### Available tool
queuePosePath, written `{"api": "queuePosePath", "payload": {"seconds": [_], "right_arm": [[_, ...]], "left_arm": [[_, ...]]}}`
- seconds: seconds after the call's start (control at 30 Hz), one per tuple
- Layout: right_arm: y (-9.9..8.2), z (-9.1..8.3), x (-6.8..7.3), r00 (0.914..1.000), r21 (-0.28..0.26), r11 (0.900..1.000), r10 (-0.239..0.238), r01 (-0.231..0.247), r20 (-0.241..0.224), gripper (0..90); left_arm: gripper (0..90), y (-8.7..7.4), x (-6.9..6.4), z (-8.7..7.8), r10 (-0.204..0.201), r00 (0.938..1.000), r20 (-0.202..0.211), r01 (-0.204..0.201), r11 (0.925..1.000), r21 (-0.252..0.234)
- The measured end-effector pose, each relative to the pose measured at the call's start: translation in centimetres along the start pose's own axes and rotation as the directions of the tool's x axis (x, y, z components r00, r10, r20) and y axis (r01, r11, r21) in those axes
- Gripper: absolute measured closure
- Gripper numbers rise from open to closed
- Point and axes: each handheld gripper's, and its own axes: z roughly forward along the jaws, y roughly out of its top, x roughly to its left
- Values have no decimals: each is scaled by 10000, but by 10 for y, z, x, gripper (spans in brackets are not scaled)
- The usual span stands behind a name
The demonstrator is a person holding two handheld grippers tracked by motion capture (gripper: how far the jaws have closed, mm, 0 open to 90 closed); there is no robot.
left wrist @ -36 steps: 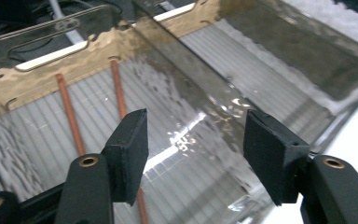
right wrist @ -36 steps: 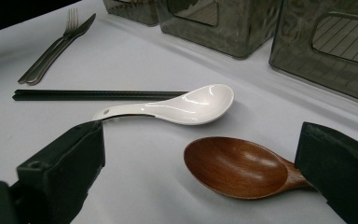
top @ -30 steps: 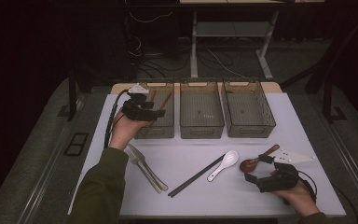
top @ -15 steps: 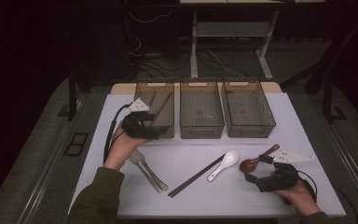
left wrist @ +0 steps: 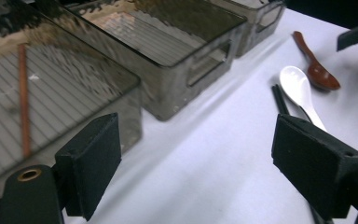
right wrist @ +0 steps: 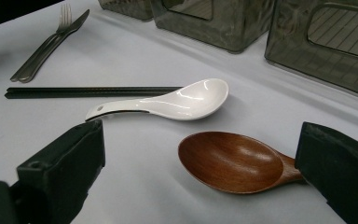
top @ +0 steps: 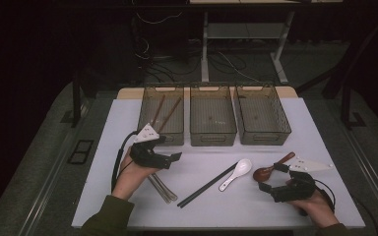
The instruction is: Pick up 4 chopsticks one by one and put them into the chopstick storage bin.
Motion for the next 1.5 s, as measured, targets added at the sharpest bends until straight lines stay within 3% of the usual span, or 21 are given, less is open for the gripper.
{"api": "queuePosePath", "payload": {"seconds": [0.4, 0.53, 0.73, 0.83, 0.93, 1.17, 1.33, 1.5], "right_arm": [[0, 0, 1, 10000, -15, 10000, -62, 62, -35, 15], [0, 0, 1, 10000, 13, 10000, -81, 81, -11, 15], [0, 0, 1, 10000, 11, 10000, -49, 49, 44, 15], [0, 1, -1, 9999, 32, 9999, -105, 105, 77, 15], [0, 2, -1, 9999, 83, 9999, -69, 68, 98, 15], [0, 0, 0, 9999, -11, 10000, -82, 82, 97, 15], [0, 0, 0, 9999, -11, 10000, -64, 64, 83, 15], [0, 1, 0, 10000, -3, 10000, -92, 92, 37, 15]], "left_arm": [[148, -27, -22, 2, 448, 9979, 465, -444, 9990, -96], [154, -35, -27, 2, 319, 9976, 622, -310, 9994, -152], [189, -43, -37, 8, 286, 9955, 905, -291, 9996, 38], [217, -43, -42, 11, 458, 9938, 1014, -482, 9986, 207], [251, -43, -48, 13, 652, 9920, 1081, -700, 9967, 411], [365, -41, -56, 16, 554, 9890, 1374, -634, 9965, 544], [510, -38, -62, 21, 705, 9856, 1535, -822, 9940, 718], [599, -36, -67, 26, 683, 9832, 1694, -831, 9931, 822]]}}
